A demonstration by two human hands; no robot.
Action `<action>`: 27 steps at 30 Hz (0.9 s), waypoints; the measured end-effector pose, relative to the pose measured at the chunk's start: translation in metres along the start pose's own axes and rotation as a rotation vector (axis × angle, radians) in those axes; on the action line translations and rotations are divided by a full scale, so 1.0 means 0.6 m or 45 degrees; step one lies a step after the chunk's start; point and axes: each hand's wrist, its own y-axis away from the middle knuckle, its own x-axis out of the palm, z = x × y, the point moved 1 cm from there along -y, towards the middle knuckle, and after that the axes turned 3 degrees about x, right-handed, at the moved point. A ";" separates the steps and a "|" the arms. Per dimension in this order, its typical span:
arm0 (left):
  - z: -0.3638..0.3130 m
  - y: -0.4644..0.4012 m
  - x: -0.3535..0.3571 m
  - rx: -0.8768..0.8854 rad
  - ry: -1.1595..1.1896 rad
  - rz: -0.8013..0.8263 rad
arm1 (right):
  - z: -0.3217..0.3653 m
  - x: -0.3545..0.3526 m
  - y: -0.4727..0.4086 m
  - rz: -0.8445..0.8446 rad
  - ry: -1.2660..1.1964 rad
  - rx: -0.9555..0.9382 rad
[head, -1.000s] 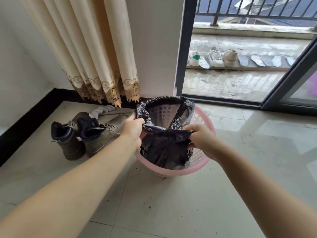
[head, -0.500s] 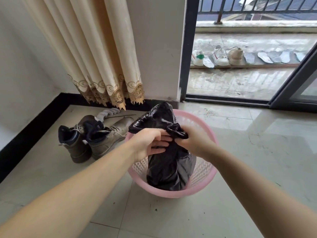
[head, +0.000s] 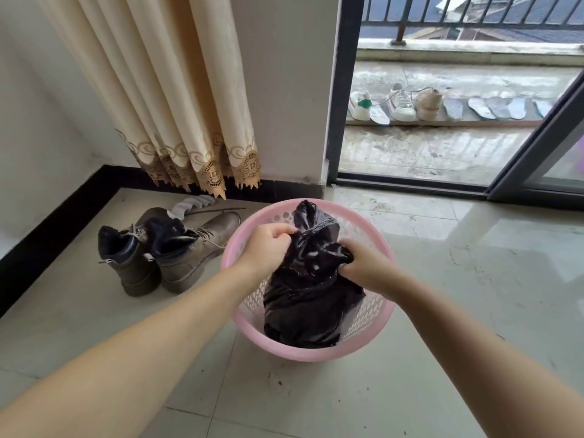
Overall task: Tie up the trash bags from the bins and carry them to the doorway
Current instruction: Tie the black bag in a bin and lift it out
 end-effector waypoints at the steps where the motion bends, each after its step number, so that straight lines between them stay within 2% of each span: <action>1: -0.005 0.009 0.008 0.113 -0.154 0.114 | -0.003 -0.005 -0.003 -0.098 -0.085 -0.004; 3: -0.005 0.022 0.023 0.243 -0.359 0.336 | -0.004 -0.008 -0.003 -0.117 -0.215 -0.016; 5: -0.004 0.031 0.030 0.264 -0.449 0.440 | 0.000 -0.001 -0.003 0.014 -0.088 -0.111; 9: -0.001 0.035 0.024 0.160 -0.321 0.453 | 0.006 0.014 0.002 0.346 0.080 -0.229; 11: -0.004 0.036 0.014 0.024 -0.160 0.540 | 0.008 0.022 0.004 0.328 0.084 -0.232; 14: -0.013 0.034 0.000 -0.069 -0.089 0.621 | 0.012 0.037 -0.003 0.157 0.164 -0.280; 16: -0.018 0.027 -0.020 -0.053 -0.084 0.493 | 0.012 0.041 -0.009 0.038 0.202 -0.234; 19: 0.003 0.002 -0.073 0.053 -0.259 -0.019 | 0.009 0.030 -0.017 -0.086 0.128 -0.099; 20: 0.019 -0.004 -0.093 0.028 -0.339 -0.159 | 0.009 0.027 -0.018 -0.124 0.069 -0.077; 21: 0.037 -0.005 -0.109 -0.090 -0.382 -0.218 | 0.012 0.025 -0.018 -0.159 0.008 -0.055; 22: 0.055 -0.001 -0.120 -0.294 -0.348 -0.186 | 0.017 0.025 -0.020 -0.190 -0.046 -0.036; 25: 0.092 0.031 -0.117 -0.853 0.094 0.223 | 0.039 0.029 -0.018 -0.237 -0.176 -0.015; 27: 0.108 0.038 -0.109 -0.943 0.276 0.296 | 0.059 0.023 -0.007 -0.274 -0.229 -0.039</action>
